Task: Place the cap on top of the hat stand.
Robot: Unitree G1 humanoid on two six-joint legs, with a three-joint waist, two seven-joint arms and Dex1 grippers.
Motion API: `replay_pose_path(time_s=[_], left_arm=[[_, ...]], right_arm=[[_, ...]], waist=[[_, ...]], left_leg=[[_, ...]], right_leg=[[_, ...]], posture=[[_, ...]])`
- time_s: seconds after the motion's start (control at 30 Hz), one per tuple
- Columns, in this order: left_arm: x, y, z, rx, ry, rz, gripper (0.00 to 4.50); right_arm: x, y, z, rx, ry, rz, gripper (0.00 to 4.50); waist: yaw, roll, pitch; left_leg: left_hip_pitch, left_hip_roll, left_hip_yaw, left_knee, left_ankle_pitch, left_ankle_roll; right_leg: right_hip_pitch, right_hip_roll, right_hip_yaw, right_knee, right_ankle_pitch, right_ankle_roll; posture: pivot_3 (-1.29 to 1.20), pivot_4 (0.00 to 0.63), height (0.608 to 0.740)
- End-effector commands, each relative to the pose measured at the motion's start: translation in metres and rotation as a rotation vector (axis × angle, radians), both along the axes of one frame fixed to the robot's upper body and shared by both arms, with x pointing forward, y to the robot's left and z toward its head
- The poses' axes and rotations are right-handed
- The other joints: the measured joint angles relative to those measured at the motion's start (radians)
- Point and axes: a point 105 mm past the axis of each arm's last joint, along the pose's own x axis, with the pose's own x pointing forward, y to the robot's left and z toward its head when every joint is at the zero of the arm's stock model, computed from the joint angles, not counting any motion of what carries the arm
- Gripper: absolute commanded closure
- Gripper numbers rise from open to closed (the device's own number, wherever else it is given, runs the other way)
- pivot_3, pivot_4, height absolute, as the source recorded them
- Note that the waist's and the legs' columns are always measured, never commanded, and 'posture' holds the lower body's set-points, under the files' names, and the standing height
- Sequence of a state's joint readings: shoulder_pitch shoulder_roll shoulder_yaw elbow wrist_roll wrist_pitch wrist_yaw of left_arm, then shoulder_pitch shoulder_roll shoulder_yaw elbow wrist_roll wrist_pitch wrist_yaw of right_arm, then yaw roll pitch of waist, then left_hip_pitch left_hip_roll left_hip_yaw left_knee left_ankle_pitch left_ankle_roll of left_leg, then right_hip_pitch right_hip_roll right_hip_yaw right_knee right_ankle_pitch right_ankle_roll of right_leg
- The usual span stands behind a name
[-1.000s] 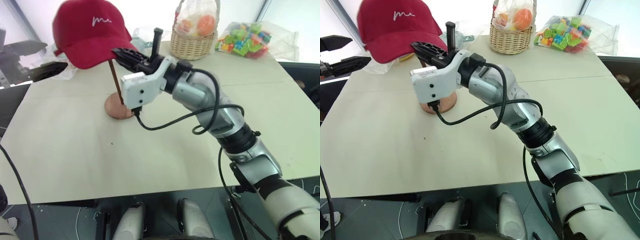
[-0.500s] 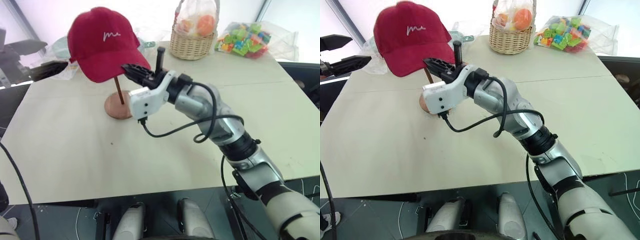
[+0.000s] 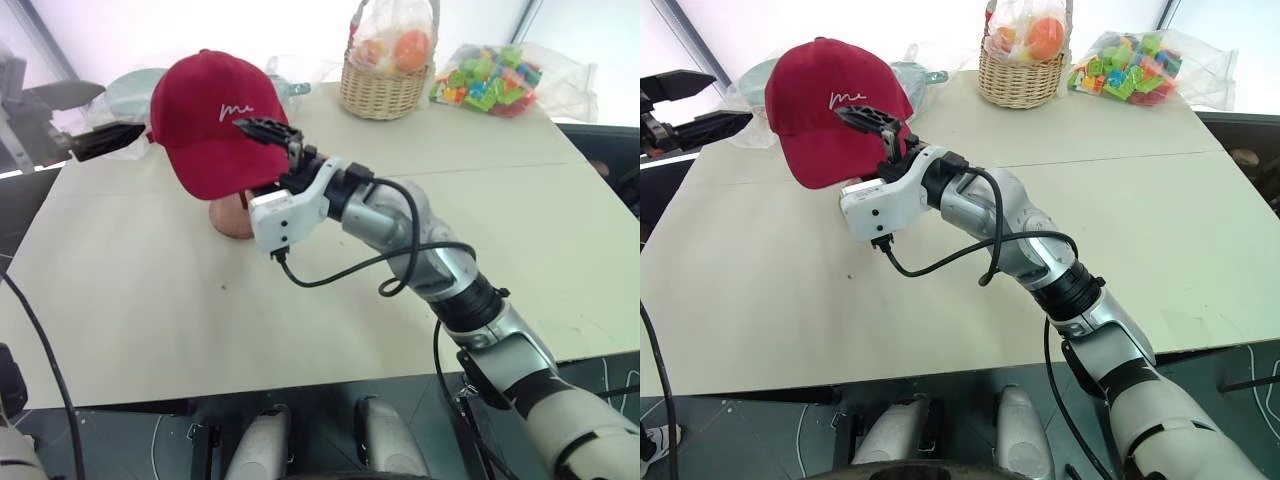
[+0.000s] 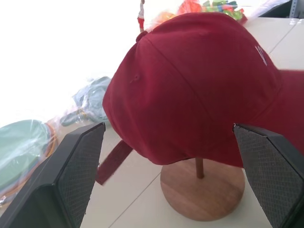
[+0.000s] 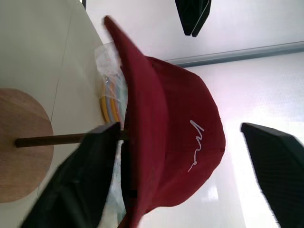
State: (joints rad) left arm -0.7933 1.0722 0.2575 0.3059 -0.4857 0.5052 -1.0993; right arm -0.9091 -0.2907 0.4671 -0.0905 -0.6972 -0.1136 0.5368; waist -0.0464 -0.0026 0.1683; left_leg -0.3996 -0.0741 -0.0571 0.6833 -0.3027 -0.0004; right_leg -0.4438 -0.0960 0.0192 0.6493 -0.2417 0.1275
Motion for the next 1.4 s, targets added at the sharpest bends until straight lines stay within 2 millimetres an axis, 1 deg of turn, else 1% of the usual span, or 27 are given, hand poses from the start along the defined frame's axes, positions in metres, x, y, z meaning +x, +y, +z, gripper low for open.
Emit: replay_pose_path(time_s=[0.03, 0.17, 0.3, 0.57, 0.63, 0.7, 0.77, 0.9, 0.97, 1.07, 1.1, 1.13, 1.2, 1.23, 1.33, 1.37, 1.4], left_arm=[[-0.004, 0.0, 0.014, 0.016, -0.057, -0.001, 0.0], [-0.004, -0.001, 0.014, 0.016, -0.055, -0.007, 0.0], [-0.003, -0.001, 0.012, 0.016, -0.05, -0.01, 0.0], [-0.001, 0.0, 0.008, 0.014, -0.029, -0.015, 0.0], [0.0, 0.0, 0.005, 0.01, -0.02, -0.016, 0.0], [0.001, 0.001, 0.003, 0.007, -0.012, -0.015, 0.0], [0.002, 0.003, 0.0, 0.004, -0.005, -0.01, 0.0], [0.004, 0.002, -0.003, -0.001, 0.0, -0.016, 0.0], [0.004, 0.001, -0.002, -0.002, -0.002, -0.02, 0.0], [0.007, 0.009, 0.0, 0.017, -0.027, 0.035, 0.0], [0.007, 0.011, 0.001, 0.015, -0.035, 0.053, 0.0], [0.007, 0.014, 0.0, 0.005, -0.04, 0.072, 0.0], [0.007, 0.017, -0.001, -0.027, -0.058, 0.103, 0.0], [0.006, 0.018, -0.001, -0.043, -0.066, 0.116, 0.0], [0.004, 0.021, -0.009, -0.078, -0.069, 0.17, 0.0], [0.002, 0.021, -0.014, -0.107, -0.066, 0.182, 0.0], [0.001, 0.02, -0.017, -0.128, -0.063, 0.19, 0.0]], right_arm=[[-0.012, 0.002, 0.011, 0.032, -0.02, 0.044, 0.02], [-0.014, 0.001, 0.003, 0.01, 0.036, 0.054, 0.02], [-0.018, -0.004, 0.002, 0.036, 0.098, 0.076, 0.02], [-0.028, -0.039, 0.008, 0.125, 0.279, 0.099, 0.02], [-0.032, -0.046, 0.012, 0.167, 0.347, 0.115, 0.02], [-0.034, -0.051, 0.018, 0.195, 0.371, 0.117, 0.02], [-0.038, -0.053, 0.022, 0.256, 0.457, 0.142, 0.02], [-0.04, -0.063, 0.022, 0.324, 0.596, 0.159, 0.02], [-0.037, -0.075, 0.021, 0.344, 0.661, 0.136, 0.02], [-0.026, -0.104, 0.027, 0.418, 0.748, 0.077, 0.02], [-0.019, -0.117, 0.031, 0.445, 0.794, 0.055, 0.02], [-0.011, -0.134, 0.036, 0.479, 0.867, 0.04, 0.02], [-0.006, -0.162, 0.042, 0.498, 0.991, 0.039, 0.02], [-0.008, -0.171, 0.043, 0.489, 1.037, 0.044, 0.02], [-0.001, -0.206, 0.047, 0.526, 1.116, -0.023, 0.02], [0.002, -0.219, 0.052, 0.562, 1.132, -0.031, 0.02], [0.003, -0.227, 0.056, 0.584, 1.142, -0.029, 0.02]], waist=[[0.0, 0.0, 0.0], [0.0, 0.0, 0.0], [0.001, 0.0, 0.0], [0.002, 0.0, 0.0], [0.002, 0.0, 0.0], [0.002, 0.0, 0.0], [0.002, 0.0, 0.0], [0.005, 0.0, 0.0], [0.007, 0.0, 0.0], [0.011, 0.0, 0.0], [0.012, 0.0, 0.0], [0.012, 0.0, 0.0], [0.011, -0.001, 0.0], [0.013, -0.001, 0.0], [0.013, -0.001, 0.0], [0.012, -0.001, 0.0], [0.01, -0.001, 0.0]], left_leg=[[0.0, 0.0, 0.0, 0.0, 0.0, 0.0], [0.0, 0.0, 0.0, 0.0, 0.0, 0.0], [0.0, 0.0, 0.0, 0.0, 0.0, 0.0], [0.0, 0.0, 0.0, 0.0, 0.0, 0.0], [0.0, 0.0, -0.001, 0.0, 0.0, 0.0], [0.0, 0.0, 0.0, 0.0, 0.0, 0.0], [0.0, 0.0, 0.0, 0.0, 0.0, 0.0], [0.0, 0.0, -0.001, 0.0, 0.0, 0.0], [0.0, 0.0, -0.001, 0.0, 0.0, 0.0], [0.0, -0.001, -0.001, 0.001, 0.0, 0.001], [0.0, -0.001, -0.001, 0.001, 0.0, 0.001], [0.0, -0.001, -0.001, 0.001, 0.0, 0.001], [0.0, -0.001, 0.0, 0.001, 0.0, 0.001], [0.0, -0.001, 0.0, 0.001, 0.0, 0.001], [0.0, 0.0, 0.0, -0.001, -0.001, 0.002], [0.0, 0.0, 0.0, -0.001, -0.001, 0.002], [-0.001, 0.0, 0.0, -0.001, -0.001, 0.002]], right_leg=[[0.0, 0.0, 0.0, 0.0, 0.0, 0.0], [0.0, 0.0, 0.0, 0.0, 0.0, 0.0], [0.0, 0.0, 0.0, 0.0, 0.0, 0.0], [0.001, 0.0, 0.0, 0.0, 0.0, 0.0], [0.0, 0.0, 0.0, 0.0, 0.0, 0.0], [0.0, 0.0, 0.0, 0.0, 0.0, 0.0], [0.0, 0.0, 0.0, 0.0, 0.0, 0.0], [0.0, 0.0, 0.0, 0.0, 0.0, 0.0], [0.001, -0.001, -0.001, 0.0, 0.0, 0.0], [0.001, -0.001, -0.001, -0.001, 0.0, 0.0], [0.001, -0.001, -0.001, -0.001, 0.0, 0.0], [0.001, -0.001, -0.001, -0.001, 0.0, 0.0], [0.001, -0.001, 0.0, -0.001, 0.0, 0.0], [0.001, -0.001, 0.0, -0.001, 0.0, 0.0], [0.001, -0.001, -0.001, -0.002, 0.0, 0.0], [0.001, -0.001, -0.001, -0.002, 0.0, 0.0], [0.001, -0.002, -0.001, -0.002, 0.0, 0.0]], posture=[[0.0, 0.15, 0.74], [0.0, 0.15, 0.74], [0.0, 0.15, 0.74], [0.0, 0.15, 0.74], [0.0, 0.15, 0.74], [0.0, 0.15, 0.74], [0.0, 0.15, 0.74], [0.0, 0.15, 0.74], [0.0, 0.15, 0.74], [0.0, 0.15, 0.74], [0.0, 0.15, 0.74], [0.0, 0.15, 0.74], [0.0, 0.15, 0.74], [0.0, 0.15, 0.74], [0.0, 0.15, 0.74], [0.0, 0.15, 0.74], [0.0, 0.15, 0.74]])
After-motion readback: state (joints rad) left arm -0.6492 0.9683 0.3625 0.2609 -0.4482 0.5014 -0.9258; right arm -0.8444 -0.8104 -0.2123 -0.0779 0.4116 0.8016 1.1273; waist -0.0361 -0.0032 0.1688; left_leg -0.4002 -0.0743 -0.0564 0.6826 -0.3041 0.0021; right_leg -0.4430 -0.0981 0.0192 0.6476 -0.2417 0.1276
